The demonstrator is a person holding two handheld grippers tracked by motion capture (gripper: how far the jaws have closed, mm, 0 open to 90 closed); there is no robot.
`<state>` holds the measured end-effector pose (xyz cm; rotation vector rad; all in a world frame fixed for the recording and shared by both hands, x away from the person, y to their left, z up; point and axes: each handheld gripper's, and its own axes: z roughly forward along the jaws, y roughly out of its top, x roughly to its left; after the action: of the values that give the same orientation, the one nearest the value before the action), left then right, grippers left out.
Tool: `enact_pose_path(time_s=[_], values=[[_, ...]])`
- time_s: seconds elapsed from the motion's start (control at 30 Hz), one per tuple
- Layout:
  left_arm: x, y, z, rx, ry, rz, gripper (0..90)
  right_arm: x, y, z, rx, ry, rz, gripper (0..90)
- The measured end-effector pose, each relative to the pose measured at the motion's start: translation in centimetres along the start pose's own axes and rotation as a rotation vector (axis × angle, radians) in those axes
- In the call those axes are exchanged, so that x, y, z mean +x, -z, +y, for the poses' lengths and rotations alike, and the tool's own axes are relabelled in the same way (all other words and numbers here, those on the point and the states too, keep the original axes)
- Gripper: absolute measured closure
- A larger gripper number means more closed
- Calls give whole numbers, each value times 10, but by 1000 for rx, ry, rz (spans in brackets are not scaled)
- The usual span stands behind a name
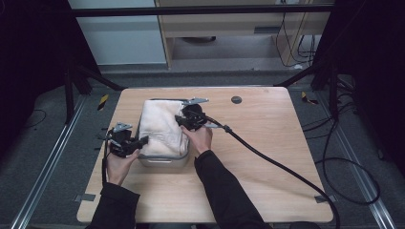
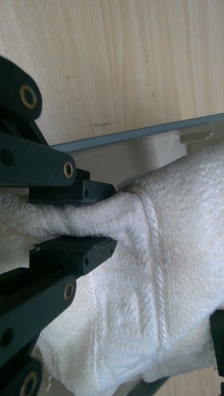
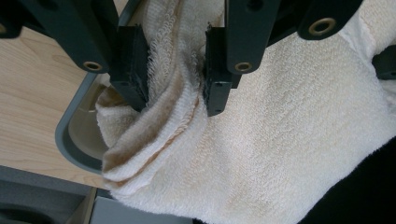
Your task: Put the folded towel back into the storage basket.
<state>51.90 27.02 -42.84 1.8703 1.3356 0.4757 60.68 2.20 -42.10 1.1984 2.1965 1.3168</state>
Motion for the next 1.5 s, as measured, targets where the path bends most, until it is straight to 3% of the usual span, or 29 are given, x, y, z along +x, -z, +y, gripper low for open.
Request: enact_pose_path(time_s=[0.37, 0.6, 0.7, 0.77, 1.0, 1.13, 1.33, 1.5], values=[[-1, -4, 0, 34, -27, 41, 662, -1, -7, -6, 41, 40, -15, 616], [-1, -2, 1, 10, -17, 42, 613, -3, -6, -8, 56, 70, -30, 586], [-2, 2, 2, -18, -17, 58, 600, -4, -3, -7, 35, 90, -47, 546], [-2, 8, 4, -48, -2, 27, 598, -5, 2, -5, 12, 105, -49, 533], [-8, 24, 9, -115, -20, 12, 573, -10, 26, -2, -38, 112, -48, 445], [-11, 31, 8, -129, -30, 4, 555, -19, 44, -3, -54, 91, -38, 355], [-18, 37, 0, -147, -76, 7, 513, -35, 75, -14, -81, 80, -28, 260], [-21, 45, -8, -172, -77, -15, 473, -50, 102, -28, -93, 57, -27, 207]])
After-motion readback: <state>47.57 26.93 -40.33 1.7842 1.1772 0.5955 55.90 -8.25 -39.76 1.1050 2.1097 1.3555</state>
